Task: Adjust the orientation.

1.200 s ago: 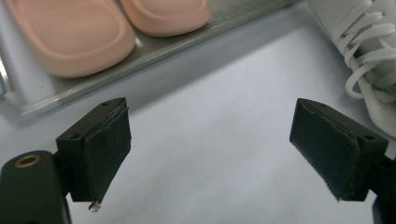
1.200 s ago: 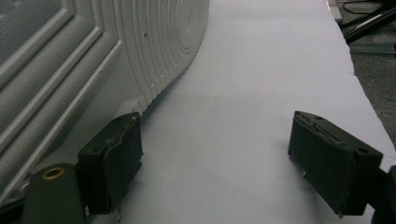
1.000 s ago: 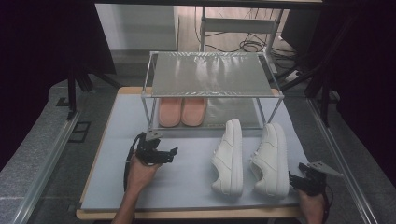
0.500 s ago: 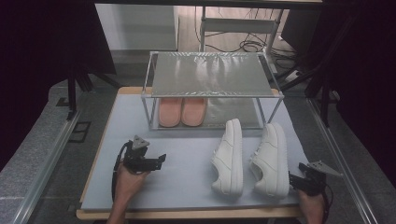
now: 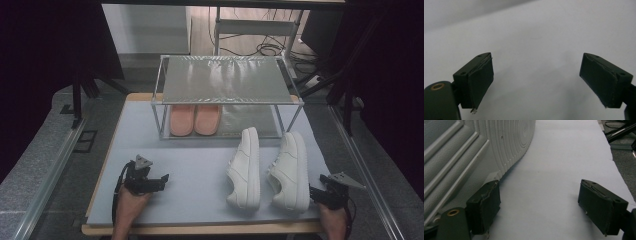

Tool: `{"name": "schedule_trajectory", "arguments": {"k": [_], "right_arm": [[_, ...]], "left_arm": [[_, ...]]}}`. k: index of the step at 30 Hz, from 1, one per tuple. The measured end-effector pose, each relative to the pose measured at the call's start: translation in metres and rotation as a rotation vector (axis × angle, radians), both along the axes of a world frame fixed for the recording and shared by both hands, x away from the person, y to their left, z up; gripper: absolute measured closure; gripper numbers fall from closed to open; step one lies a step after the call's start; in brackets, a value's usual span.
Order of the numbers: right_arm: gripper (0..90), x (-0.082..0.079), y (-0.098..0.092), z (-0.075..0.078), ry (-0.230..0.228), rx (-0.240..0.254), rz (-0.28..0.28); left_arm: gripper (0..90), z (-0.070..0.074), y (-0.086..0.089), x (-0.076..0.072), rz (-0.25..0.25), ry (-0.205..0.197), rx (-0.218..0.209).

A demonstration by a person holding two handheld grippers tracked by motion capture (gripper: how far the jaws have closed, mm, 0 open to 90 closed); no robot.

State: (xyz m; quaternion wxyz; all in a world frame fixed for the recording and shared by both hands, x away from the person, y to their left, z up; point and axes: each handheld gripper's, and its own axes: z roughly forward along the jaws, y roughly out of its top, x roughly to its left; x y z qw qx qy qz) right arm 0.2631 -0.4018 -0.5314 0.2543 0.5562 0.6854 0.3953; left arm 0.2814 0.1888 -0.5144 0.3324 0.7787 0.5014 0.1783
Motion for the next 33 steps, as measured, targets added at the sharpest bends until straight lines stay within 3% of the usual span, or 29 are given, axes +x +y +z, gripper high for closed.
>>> {"name": "schedule_trajectory", "arguments": {"k": [6, 13, 21, 26, 28, 33], "right_arm": [[18.3, 0.0, 0.001, 0.0, -0.001, -0.005, 0.002], [17.9, 0.0, 0.001, 0.001, 0.006, -0.011, 0.007], [14.4, -0.001, -0.004, 0.007, 0.057, 0.063, 0.011], [13.1, -0.005, -0.002, 0.021, 0.061, 0.009, 0.013], [14.9, -0.006, -0.003, 0.027, 0.067, -0.001, 0.01], [33.6, -0.01, -0.006, 0.045, 0.06, 0.0, -0.007]], "left_arm": [[12.3, -0.008, -0.001, -0.002, 0.004, 0.003, 0.032], [12.7, -0.009, -0.002, -0.002, 0.007, -0.003, 0.036], [13.0, -0.01, -0.002, -0.003, 0.01, -0.006, 0.031], [13.1, -0.01, -0.002, -0.003, 0.011, -0.007, 0.031], [13.1, -0.01, -0.001, -0.003, 0.009, -0.006, 0.033], [13.2, -0.01, -0.001, -0.003, 0.011, -0.007, 0.03]]}}
